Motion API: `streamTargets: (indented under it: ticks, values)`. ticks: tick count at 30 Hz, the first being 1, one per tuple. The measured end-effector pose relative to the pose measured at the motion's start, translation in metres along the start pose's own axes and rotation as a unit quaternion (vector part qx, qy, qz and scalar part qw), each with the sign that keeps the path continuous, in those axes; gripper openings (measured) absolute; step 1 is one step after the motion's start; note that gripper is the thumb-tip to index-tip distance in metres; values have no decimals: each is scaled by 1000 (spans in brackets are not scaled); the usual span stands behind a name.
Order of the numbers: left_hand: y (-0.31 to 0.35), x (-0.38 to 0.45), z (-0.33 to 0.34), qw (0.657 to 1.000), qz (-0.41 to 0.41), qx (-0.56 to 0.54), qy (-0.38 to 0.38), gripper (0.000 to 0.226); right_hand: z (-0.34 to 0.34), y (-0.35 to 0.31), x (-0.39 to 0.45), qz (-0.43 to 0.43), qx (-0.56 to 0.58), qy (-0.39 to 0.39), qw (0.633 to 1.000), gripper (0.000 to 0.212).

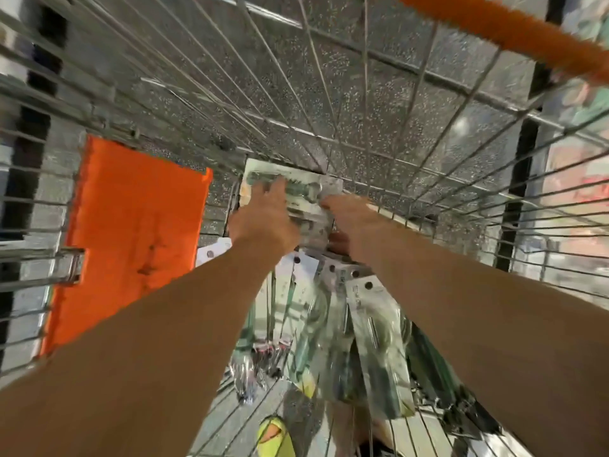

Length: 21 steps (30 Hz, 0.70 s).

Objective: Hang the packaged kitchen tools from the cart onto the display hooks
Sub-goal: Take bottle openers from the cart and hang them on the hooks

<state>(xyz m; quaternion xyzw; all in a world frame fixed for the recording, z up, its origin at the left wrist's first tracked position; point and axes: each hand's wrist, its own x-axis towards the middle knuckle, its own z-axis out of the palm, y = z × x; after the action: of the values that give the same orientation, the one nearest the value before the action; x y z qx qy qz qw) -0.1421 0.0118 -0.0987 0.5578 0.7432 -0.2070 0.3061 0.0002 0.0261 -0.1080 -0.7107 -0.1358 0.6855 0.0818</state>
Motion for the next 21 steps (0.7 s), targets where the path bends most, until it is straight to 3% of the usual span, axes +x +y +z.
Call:
streamTargets:
  ticks: [9, 10, 13, 16, 19, 21]
  values:
    - [-7, 4, 12, 1000, -4, -23, 3, 110, 15, -1, 14, 12, 51, 17, 999, 20]
    - [-8, 4, 11, 999, -1, -33, 6, 109, 15, -1, 15, 11, 57, 10, 998, 26]
    - [-11, 2, 10, 999, 10, -51, 12, 107, 16, 13, 55, 25, 61, 22, 998, 90]
    - [-13, 1, 9, 998, 19, -56, 15, 107, 17, 31, 98, 29, 86, 12, 996, 116]
    - [-15, 1, 7, 998, 20, -50, 14, 107, 28, 7, 40, 16, 70, -3, 997, 123]
    - [-17, -1, 5, 998, 22, -53, 15, 108, 34, -8, 11, 2, 61, 17, 998, 113]
